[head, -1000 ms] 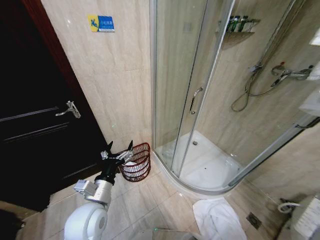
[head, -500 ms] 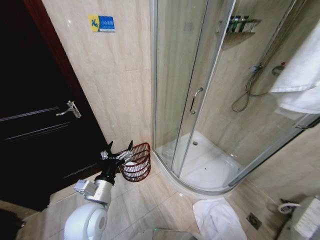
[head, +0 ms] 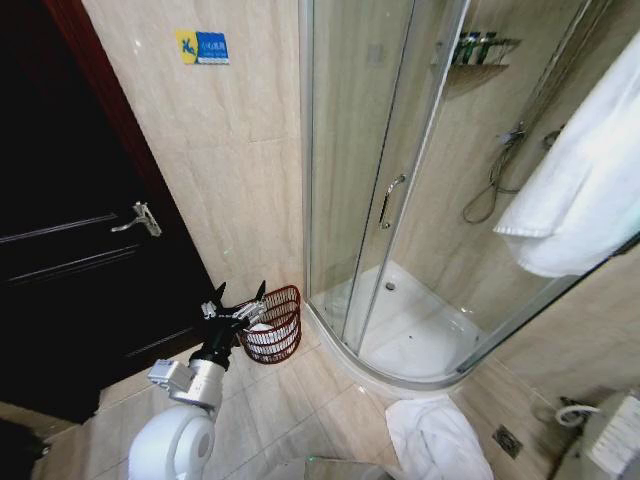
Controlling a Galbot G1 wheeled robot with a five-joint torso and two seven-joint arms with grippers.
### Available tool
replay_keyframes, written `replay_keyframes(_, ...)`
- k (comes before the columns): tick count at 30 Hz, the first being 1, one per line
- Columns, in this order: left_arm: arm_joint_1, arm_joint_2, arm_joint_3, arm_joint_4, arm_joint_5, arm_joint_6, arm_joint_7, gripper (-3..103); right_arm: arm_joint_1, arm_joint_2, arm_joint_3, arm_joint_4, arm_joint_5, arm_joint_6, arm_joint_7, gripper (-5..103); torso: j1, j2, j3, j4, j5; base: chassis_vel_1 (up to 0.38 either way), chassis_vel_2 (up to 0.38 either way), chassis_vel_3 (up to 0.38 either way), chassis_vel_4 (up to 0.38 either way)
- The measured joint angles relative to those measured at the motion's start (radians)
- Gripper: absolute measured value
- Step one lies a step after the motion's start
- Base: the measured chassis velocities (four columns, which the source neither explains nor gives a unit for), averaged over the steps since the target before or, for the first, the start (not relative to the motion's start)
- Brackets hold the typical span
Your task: Discard the used towel into the hamper.
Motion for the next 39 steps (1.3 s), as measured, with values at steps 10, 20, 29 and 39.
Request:
replay_keyframes(10,0.000,0.000,0.000,0.000,0.000,0.000,0.000,100,-0.140,0.158,-0.032,0.058,-0.119,0.082,-0.032,8,0.000,0.000,0.000,0.0001,0.0002,0.000,0.000,0.000,0.000)
replay_keyframes(20,0.000,0.000,0.000,0.000,0.000,0.000,0.000,100,-0.280,0.280,-0.004,0.070,-0.225,0.160,-0.063,8,0.000,0.000,0.000,0.0001,0.0000,0.000,0.000,0.000,0.000)
replay_keyframes(29,0.000,0.000,0.000,0.000,0.000,0.000,0.000,100,-0.397,0.453,-0.042,0.089,-0.370,0.354,-0.066,8,0.000,0.000,0.000,0.0002,-0.0004,0.000,0.000,0.000,0.000)
replay_keyframes(39,0.000,0.000,0.000,0.000,0.000,0.000,0.000,100,-0.459,0.562,-0.074,0.034,-0.402,0.632,-0.060,8,0.000,0.000,0.000,0.0001,-0.0001,0.000,0.000,0.000,0.000)
